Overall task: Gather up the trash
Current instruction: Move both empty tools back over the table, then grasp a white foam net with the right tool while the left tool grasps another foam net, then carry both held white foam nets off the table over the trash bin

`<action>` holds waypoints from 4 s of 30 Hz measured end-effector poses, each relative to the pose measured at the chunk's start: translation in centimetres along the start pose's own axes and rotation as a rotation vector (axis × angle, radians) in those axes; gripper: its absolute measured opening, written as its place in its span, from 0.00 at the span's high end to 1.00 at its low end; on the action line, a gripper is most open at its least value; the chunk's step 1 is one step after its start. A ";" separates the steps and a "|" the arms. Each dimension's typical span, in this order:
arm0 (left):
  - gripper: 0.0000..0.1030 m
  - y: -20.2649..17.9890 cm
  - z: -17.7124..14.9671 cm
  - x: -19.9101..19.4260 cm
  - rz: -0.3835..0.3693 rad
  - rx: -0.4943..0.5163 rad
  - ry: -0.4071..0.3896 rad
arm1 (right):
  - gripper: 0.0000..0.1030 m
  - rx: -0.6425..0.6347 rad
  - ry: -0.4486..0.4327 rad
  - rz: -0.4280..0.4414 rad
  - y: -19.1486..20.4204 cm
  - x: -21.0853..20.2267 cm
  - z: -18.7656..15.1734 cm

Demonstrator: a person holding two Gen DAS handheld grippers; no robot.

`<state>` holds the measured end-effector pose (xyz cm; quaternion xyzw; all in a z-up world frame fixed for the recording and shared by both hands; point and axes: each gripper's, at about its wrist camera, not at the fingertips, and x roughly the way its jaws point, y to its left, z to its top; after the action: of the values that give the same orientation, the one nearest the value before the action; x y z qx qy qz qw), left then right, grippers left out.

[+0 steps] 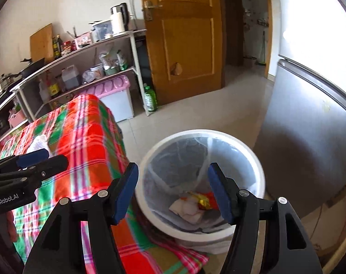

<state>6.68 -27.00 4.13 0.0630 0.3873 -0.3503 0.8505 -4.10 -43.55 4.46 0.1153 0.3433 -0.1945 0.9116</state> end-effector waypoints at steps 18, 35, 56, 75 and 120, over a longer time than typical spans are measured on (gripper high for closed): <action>0.34 11.3 -3.7 -7.2 0.184 -0.164 -0.069 | 0.38 -0.139 -0.001 0.218 10.9 1.1 0.2; 0.28 21.0 -7.8 -11.3 0.322 -0.332 -0.085 | 0.38 -0.240 0.068 0.424 19.1 4.6 0.4; 0.18 27.1 -10.4 -9.1 0.302 -0.492 -0.010 | 0.38 -0.306 0.166 0.473 23.6 10.2 1.0; 0.58 25.4 -9.9 -8.0 0.279 -0.423 0.008 | 0.63 -0.264 0.198 0.481 23.0 10.4 0.4; 0.72 13.8 -3.1 -9.4 0.174 -0.148 -0.119 | 0.75 -0.132 -0.007 0.354 13.7 1.9 1.6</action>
<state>9.35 -10.34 6.32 0.0122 0.3539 -0.2488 0.9015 4.09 -32.30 5.39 0.1131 0.3266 -0.0083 0.9383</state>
